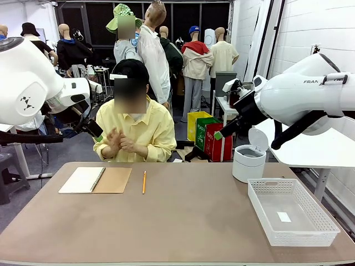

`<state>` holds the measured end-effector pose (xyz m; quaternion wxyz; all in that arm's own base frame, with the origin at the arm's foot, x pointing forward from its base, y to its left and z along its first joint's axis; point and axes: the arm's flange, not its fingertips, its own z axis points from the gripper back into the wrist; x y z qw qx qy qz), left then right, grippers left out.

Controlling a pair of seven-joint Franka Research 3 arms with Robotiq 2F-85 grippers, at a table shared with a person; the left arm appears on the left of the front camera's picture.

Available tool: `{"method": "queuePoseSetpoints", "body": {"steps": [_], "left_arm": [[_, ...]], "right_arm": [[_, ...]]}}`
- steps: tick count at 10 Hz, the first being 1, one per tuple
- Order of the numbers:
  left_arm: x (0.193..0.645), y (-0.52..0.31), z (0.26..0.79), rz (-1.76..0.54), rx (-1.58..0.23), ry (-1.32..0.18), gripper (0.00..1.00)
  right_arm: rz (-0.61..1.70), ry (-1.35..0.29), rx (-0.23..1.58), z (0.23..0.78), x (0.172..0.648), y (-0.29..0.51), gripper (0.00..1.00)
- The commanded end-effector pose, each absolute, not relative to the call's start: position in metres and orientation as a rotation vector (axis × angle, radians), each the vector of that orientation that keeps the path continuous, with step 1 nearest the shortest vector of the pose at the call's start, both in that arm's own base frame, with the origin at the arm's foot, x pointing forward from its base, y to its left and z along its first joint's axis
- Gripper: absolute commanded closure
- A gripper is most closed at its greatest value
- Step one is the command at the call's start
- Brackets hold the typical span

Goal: Sort the paper based on its condition.
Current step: If a person hands you a paper, place it in the Organizing basket , and if it's crumpled, put it in the Trash can.

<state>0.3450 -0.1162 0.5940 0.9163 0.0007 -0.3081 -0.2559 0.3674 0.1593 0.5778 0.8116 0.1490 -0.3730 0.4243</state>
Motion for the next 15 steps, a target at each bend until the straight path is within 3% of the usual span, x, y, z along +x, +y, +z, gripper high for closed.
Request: {"method": "queuePoseSetpoints", "body": {"steps": [1,15], "left_arm": [[0.3445,-0.1162,0.5942,-0.528,-0.001,-0.627,0.00],[0.3445,-0.1162,0.5942,-0.528,-0.001,-0.627,0.00]], "right_arm": [[0.909,-0.792,0.320,0.5768,0.3667,0.1597,0.00],[0.909,-0.792,0.320,0.5768,0.3667,0.1597,0.00]]}}
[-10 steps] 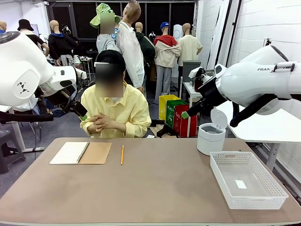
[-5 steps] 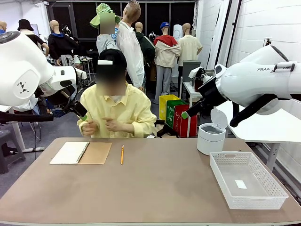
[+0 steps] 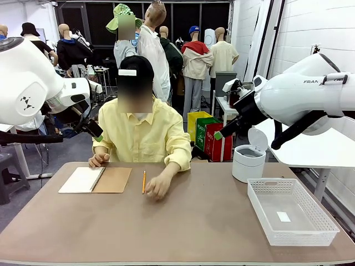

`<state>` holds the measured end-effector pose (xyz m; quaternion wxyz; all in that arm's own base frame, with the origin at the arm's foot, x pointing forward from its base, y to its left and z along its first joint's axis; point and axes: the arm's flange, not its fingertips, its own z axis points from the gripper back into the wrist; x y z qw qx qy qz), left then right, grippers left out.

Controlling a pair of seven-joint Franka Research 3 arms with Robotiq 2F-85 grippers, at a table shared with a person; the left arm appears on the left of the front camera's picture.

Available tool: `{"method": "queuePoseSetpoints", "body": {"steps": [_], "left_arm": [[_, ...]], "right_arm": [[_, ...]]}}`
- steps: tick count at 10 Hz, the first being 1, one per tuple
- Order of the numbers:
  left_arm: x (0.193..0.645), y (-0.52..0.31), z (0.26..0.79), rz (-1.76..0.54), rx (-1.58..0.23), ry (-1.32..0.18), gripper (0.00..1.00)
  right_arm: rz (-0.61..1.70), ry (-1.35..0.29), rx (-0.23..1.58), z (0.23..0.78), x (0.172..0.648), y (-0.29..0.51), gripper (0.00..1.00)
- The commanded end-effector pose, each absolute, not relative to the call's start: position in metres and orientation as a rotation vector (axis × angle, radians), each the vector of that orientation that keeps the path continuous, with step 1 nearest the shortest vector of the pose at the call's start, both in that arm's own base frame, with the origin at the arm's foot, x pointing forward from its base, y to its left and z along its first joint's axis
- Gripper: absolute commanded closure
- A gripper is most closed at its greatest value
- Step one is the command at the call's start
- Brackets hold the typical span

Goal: Sort the paper based on its condition.
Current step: If a person hands you a paper, place it in the Organizing basket , and if it's crumpled, put it in the Trash can.

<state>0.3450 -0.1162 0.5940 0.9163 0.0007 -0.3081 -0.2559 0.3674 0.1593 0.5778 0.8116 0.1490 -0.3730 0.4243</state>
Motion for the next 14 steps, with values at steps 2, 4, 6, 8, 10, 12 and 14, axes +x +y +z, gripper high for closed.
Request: {"method": "queuePoseSetpoints", "body": {"steps": [2,4,6,8,10,12,14], "left_arm": [[0.3445,-0.1162,0.5942,-0.528,-0.001,-0.627,0.00],[0.3445,-0.1162,0.5942,-0.528,-0.001,-0.627,0.00],[0.3445,-0.1162,0.5942,-0.528,-0.001,-0.627,0.00],[0.3445,-0.1162,0.5942,-0.528,-0.001,-0.627,0.00],[0.3445,-0.1162,0.5942,-0.528,-0.001,-0.627,0.00],[0.3445,-0.1162,0.5942,-0.528,-0.001,-0.627,0.00],[0.3445,-0.1162,0.5942,-0.528,-0.001,-0.627,0.00]], "right_arm": [[0.909,-0.792,0.320,0.5768,0.3667,0.1597,0.00],[0.909,-0.792,0.320,0.5768,0.3667,0.1597,0.00],[0.909,-0.792,0.320,0.5768,0.3667,0.1597,0.00],[0.909,-0.792,0.320,0.5768,0.3667,0.1597,0.00],[0.909,-0.792,0.320,0.5768,0.3667,0.1597,0.00],[0.909,-0.792,0.320,0.5768,0.3667,0.1597,0.00],[0.906,-0.797,0.318,0.5778,0.3674,0.1593,0.00]]}}
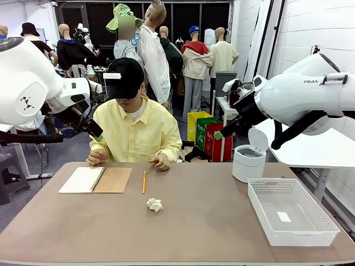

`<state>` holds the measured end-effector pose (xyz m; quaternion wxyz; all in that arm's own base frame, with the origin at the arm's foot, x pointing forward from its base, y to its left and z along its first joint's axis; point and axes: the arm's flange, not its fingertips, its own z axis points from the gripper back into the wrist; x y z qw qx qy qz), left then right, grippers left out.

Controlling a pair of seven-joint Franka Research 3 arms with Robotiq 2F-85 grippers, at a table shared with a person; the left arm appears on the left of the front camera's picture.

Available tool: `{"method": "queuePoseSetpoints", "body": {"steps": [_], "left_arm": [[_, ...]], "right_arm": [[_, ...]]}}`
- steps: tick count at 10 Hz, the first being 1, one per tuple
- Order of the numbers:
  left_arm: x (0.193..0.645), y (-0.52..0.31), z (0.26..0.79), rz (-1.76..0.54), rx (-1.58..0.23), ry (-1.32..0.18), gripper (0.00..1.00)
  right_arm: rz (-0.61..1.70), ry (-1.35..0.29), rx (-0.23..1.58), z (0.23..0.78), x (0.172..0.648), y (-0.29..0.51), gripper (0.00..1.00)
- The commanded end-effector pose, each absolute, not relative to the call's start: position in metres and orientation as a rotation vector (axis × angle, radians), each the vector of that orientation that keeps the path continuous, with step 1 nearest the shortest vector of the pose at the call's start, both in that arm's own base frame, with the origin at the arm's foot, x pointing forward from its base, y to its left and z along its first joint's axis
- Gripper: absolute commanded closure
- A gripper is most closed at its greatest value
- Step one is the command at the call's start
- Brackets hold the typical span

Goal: Sort the paper based on its condition.
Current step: If a person hands you a paper, place it in the Organizing basket , and if it's crumpled, put it in the Trash can.

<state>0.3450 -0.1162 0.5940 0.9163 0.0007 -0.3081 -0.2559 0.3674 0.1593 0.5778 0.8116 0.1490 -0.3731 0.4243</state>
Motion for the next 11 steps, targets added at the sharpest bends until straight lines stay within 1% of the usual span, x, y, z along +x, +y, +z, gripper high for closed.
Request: {"method": "queuePoseSetpoints", "body": {"steps": [1,5,8,11], "left_arm": [[0.344,-0.116,0.594,-0.528,-0.001,-0.627,0.00],[0.344,-0.116,0.594,-0.528,-0.001,-0.627,0.00],[0.344,-0.116,0.594,-0.528,-0.001,-0.627,0.00],[0.344,-0.116,0.594,-0.528,-0.001,-0.627,0.00]], "right_arm": [[0.938,-0.781,0.332,0.577,0.368,0.165,0.00],[1.093,-0.681,0.288,0.569,0.376,0.224,0.00],[1.212,-0.582,0.238,0.536,0.376,0.276,0.00],[1.275,-0.522,0.207,0.506,0.375,0.308,0.00]]}}
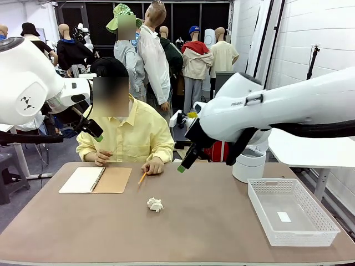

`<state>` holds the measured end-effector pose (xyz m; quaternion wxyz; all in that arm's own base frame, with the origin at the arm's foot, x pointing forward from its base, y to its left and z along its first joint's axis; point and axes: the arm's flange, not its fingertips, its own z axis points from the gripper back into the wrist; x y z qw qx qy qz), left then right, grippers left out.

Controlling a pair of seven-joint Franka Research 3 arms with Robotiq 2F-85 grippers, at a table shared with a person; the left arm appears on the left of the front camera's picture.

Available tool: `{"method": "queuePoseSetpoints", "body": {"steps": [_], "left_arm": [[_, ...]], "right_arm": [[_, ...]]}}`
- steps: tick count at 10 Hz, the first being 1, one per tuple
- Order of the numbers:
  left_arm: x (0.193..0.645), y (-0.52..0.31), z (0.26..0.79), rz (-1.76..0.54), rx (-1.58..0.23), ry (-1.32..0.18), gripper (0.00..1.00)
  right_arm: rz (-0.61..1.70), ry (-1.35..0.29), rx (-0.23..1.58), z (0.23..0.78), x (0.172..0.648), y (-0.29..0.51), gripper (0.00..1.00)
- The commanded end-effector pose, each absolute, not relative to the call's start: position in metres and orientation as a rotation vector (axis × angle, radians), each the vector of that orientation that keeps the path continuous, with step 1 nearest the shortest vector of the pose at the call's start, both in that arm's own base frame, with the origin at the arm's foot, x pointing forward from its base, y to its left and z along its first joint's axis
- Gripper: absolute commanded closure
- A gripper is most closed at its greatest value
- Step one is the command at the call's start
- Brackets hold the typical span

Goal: Sort the paper based on its condition.
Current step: If a person hands you a paper, place it in the Organizing basket , and if it's crumpled, put it in the Trash can.

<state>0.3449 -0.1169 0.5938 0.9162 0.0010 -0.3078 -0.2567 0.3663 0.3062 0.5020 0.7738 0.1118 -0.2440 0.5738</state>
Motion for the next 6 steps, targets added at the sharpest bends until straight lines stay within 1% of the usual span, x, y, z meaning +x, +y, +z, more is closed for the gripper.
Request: {"method": "queuePoseSetpoints", "body": {"steps": [1,2,6], "left_arm": [[0.3445,-0.1162,0.5942,-0.528,-0.001,-0.627,0.00],[0.3445,-0.1162,0.5942,-0.528,-0.001,-0.627,0.00],[0.3445,-0.1162,0.5942,-0.528,-0.001,-0.627,0.00]], "right_arm": [[1.285,-0.496,0.204,0.5048,0.3732,0.3101,0.00],[1.243,-0.529,0.242,0.5020,0.3663,0.3062,0.00],[1.243,-0.529,0.242,0.5020,0.3663,0.3062,0.00]]}}
